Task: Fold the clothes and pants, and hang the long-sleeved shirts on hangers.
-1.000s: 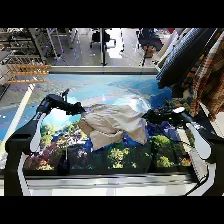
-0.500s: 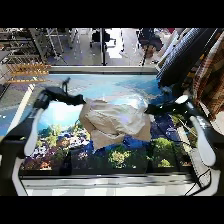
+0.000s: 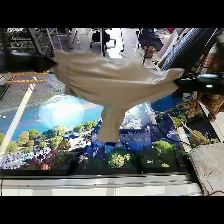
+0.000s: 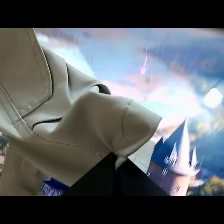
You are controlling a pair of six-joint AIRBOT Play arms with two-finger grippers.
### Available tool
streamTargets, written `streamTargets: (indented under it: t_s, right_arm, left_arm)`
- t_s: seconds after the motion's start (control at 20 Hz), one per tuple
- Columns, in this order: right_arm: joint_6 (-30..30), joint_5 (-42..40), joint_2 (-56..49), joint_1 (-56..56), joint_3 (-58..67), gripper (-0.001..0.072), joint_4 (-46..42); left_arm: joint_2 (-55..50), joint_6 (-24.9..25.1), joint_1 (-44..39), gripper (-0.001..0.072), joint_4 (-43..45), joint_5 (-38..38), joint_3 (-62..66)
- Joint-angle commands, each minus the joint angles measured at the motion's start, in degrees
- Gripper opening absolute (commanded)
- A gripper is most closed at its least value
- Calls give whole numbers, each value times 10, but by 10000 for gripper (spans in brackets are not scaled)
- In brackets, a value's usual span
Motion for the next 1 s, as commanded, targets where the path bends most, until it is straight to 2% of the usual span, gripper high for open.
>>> streamTargets:
  t_s: [0.0, 0.15, 0.3, 0.5, 0.65, 0.75, 0.95]
  right_arm:
    - [0, -4, 126, 0, 3, 12, -19]
    - [0, -37, 178, 0, 3, 12, -19]
    - [1, -81, 165, 0, 2, 12, -17]
    - [1, -88, 42, 1, -5, 13, 22]
    - [1, -113, -112, 1, -7, 13, 68]
    - [1, -177, -219, 5, -7, 13, 104]
    - [-3, -384, -383, 34, 31, 15, 188]
  left_arm:
    - [120, -3, 46, 14, 3, 33, 0]
    - [183, -1, 88, 13, 9, 43, 0]
    - [188, 0, 94, 13, 19, 43, -9]
    - [139, -1, 72, 15, 20, 42, -99]
    - [64, 0, 42, 15, 20, 22, -192]
    - [-4, 21, 20, 15, 20, -59, -244]
    - [-157, 1, -5, 15, 15, -301, -233]
